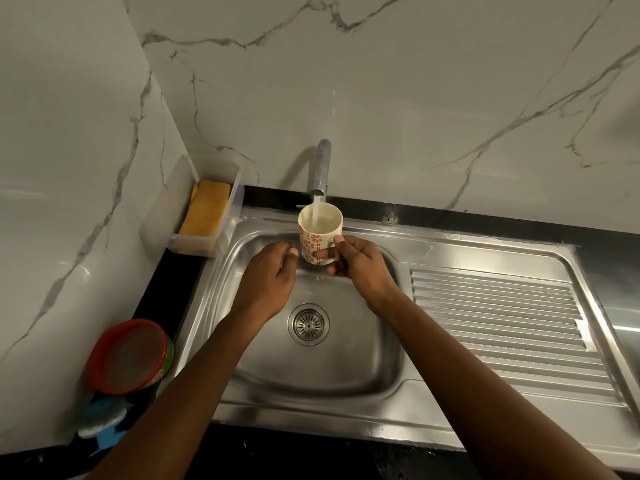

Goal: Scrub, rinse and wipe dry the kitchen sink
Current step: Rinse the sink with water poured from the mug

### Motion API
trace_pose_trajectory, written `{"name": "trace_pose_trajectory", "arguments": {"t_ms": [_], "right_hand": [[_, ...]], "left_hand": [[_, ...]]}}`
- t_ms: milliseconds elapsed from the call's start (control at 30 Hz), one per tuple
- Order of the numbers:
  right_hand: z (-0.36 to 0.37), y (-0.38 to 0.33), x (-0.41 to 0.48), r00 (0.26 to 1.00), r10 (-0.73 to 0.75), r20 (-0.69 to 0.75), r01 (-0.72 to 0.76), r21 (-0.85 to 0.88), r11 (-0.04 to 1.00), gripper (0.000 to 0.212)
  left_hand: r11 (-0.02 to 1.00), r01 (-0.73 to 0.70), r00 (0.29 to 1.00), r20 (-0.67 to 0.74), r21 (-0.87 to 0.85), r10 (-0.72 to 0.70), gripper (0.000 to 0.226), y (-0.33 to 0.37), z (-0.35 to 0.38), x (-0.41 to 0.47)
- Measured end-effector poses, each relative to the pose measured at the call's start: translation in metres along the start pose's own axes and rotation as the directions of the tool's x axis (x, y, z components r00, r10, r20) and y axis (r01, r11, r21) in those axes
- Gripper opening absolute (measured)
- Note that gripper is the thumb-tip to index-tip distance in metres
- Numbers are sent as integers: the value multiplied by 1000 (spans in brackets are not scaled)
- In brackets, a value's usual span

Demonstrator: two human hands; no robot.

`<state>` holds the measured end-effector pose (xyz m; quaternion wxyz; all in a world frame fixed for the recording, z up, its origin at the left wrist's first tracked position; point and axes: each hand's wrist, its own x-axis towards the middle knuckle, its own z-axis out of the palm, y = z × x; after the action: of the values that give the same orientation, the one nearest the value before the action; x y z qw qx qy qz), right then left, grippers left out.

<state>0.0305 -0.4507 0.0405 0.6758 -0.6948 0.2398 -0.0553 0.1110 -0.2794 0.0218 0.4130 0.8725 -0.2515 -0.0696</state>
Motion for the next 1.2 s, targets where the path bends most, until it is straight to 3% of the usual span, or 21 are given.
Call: {"name": "trace_pose_trajectory", "arguments": {"t_ms": [967, 1133, 1200], "right_hand": [[-18, 8, -22, 1000, -25, -3, 25, 50, 998, 36], [-68, 20, -77, 998, 11, -63, -2, 150, 989, 36], [-97, 28, -106, 993, 22, -114, -4, 151, 989, 35]], "left_hand": [[999, 35, 999, 42, 16, -36, 30, 5, 7, -9], [997, 68, 981, 180, 41, -74, 27, 19, 52, -35], [997, -10, 965, 261, 82, -12, 31, 27, 86, -53]]}}
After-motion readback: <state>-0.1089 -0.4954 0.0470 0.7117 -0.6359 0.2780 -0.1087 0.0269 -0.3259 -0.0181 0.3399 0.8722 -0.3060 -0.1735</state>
